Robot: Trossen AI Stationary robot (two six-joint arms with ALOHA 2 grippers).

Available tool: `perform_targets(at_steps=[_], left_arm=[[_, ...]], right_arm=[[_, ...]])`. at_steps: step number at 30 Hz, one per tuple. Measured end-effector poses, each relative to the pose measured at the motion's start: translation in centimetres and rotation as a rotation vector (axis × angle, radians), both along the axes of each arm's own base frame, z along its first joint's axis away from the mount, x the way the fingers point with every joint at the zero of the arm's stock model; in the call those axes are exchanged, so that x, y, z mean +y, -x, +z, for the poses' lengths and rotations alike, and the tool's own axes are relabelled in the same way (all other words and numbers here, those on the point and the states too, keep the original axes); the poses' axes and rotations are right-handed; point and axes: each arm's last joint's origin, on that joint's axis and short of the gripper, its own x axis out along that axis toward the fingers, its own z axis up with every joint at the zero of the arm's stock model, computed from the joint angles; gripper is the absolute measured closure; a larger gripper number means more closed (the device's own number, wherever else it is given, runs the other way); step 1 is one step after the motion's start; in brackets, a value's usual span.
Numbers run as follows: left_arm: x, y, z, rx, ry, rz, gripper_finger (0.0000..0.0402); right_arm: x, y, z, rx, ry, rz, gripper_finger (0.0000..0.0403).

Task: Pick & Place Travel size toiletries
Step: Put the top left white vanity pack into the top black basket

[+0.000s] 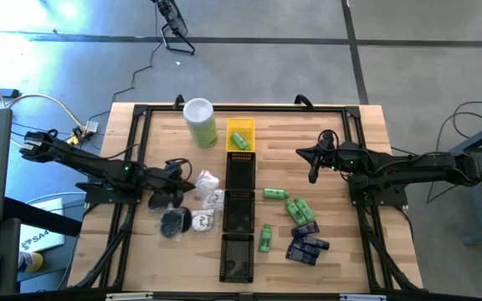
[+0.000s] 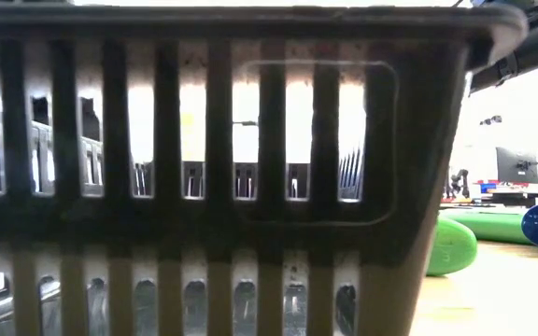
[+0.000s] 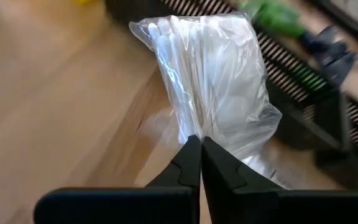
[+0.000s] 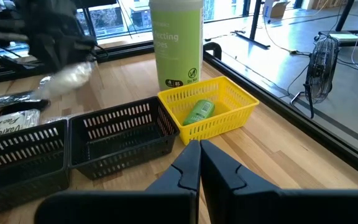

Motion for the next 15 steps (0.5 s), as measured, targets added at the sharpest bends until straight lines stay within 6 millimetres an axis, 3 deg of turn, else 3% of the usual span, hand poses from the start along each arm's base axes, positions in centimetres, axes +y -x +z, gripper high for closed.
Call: perform_targets(at_steps=[9,15], left_arm=[[-0.2,-1.4,5.4,-0.148,-0.124,-0.043,0.0401],[-0.3,-1.7,7.6,-0.207,-0.157,-0.052,0.0401]], right_arm=[[0.0,0.0,0.0,0.0,0.0,0.0,0.0401],[0.0,0.0,0.0,0.0,0.0,0.0,0.04]])
